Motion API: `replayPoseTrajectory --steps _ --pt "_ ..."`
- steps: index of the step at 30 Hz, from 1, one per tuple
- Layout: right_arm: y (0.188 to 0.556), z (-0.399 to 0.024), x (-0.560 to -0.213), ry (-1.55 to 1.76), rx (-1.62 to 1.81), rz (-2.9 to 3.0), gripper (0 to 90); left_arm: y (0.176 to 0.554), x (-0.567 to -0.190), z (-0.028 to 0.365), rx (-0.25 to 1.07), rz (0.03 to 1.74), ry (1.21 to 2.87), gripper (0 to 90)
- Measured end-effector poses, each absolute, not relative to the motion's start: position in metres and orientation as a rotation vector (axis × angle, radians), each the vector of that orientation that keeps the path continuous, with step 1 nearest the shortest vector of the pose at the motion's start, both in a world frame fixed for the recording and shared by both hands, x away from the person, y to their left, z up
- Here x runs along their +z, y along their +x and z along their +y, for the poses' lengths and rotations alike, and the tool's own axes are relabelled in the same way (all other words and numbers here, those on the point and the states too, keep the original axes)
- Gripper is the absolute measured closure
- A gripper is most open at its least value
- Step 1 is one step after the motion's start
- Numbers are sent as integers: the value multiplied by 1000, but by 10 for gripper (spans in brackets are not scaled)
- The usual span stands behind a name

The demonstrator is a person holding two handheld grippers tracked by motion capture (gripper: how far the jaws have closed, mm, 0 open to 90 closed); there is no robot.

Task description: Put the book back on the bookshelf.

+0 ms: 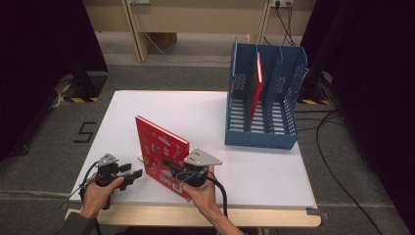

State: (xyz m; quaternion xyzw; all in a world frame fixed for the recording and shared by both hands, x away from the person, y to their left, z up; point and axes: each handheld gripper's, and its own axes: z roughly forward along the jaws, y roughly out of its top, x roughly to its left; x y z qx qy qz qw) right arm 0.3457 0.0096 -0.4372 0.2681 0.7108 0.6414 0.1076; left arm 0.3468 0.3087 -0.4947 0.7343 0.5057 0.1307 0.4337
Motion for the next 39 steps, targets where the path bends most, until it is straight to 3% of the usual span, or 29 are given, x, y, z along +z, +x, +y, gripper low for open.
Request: replayPoseTrajectory --steps 14,28,39 --pt "348 -3 -424 798 1913 2064 795 347 -494 309 324 1260 1831 378" --pt "348 -45 -394 818 1923 1924 795 347 -495 310 332 1262 1831 371" --pt "342 -88 -369 822 1851 1800 795 348 -496 314 398 1287 1854 290"
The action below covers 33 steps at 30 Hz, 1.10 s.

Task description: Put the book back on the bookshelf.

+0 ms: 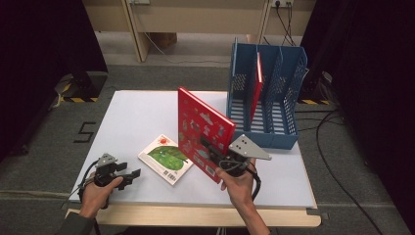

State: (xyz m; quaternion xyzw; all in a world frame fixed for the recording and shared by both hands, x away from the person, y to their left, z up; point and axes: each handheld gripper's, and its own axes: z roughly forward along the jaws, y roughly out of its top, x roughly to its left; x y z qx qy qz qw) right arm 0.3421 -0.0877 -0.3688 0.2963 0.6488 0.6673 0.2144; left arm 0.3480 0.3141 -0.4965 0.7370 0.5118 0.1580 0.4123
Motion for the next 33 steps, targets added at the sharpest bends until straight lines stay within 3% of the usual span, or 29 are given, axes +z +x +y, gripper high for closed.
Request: replayPoseTrajectory --steps 33 --pt "321 -188 -334 974 1689 1555 794 349 -500 314 412 1298 1891 258"
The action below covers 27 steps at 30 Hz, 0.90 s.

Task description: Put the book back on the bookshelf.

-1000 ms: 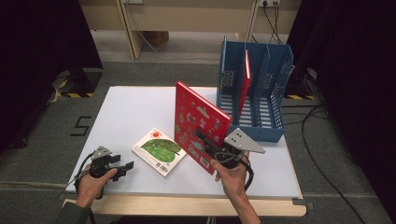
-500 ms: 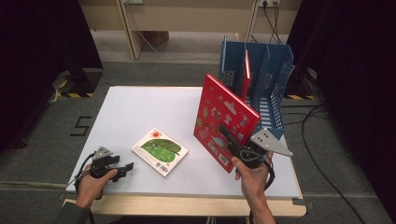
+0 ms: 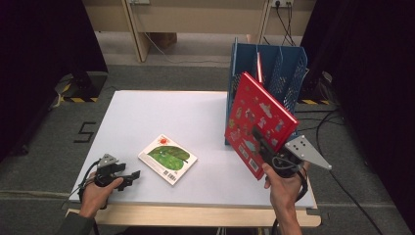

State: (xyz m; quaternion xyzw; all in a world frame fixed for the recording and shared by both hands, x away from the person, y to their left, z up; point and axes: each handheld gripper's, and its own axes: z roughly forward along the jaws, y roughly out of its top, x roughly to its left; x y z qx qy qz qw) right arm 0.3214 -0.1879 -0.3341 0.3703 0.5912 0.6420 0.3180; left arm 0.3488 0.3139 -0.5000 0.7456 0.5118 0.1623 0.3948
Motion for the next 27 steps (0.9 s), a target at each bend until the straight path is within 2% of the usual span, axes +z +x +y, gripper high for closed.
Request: replayPoseTrajectory --steps 27 --pt "335 -238 -333 1118 1559 1390 794 352 -501 313 446 1300 1902 263"
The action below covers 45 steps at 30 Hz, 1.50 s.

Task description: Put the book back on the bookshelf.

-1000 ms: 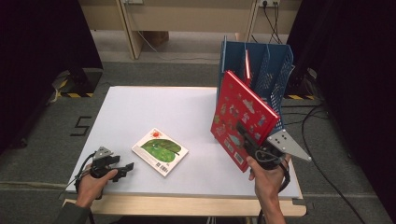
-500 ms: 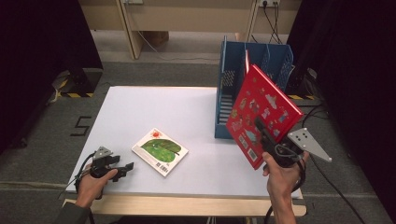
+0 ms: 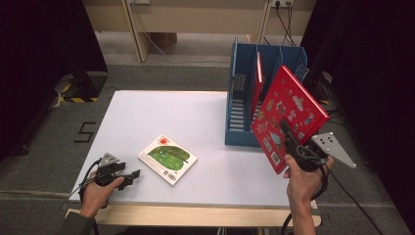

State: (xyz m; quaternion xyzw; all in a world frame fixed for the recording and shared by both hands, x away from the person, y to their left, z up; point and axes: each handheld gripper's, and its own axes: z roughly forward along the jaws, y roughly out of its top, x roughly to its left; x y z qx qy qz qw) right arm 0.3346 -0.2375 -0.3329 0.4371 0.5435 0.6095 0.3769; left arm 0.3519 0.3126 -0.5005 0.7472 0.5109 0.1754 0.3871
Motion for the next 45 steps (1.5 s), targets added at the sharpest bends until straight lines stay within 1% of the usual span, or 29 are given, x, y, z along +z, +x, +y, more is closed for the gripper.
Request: replayPoseTrajectory --steps 10,19,33,38,45 --pt "365 -247 -325 1153 1515 1324 794 351 -502 310 476 1273 1939 263" --pt "408 -246 -321 1180 1428 1307 794 350 -503 308 496 1249 1965 231" --pt "477 -228 -329 1270 1394 1302 794 350 -503 308 494 1241 1965 229" --pt "495 -225 -331 1280 1343 1309 793 350 -503 308 495 1239 1971 229" --pt "518 -222 -342 1302 1323 1332 793 350 -503 307 496 1237 1975 215"
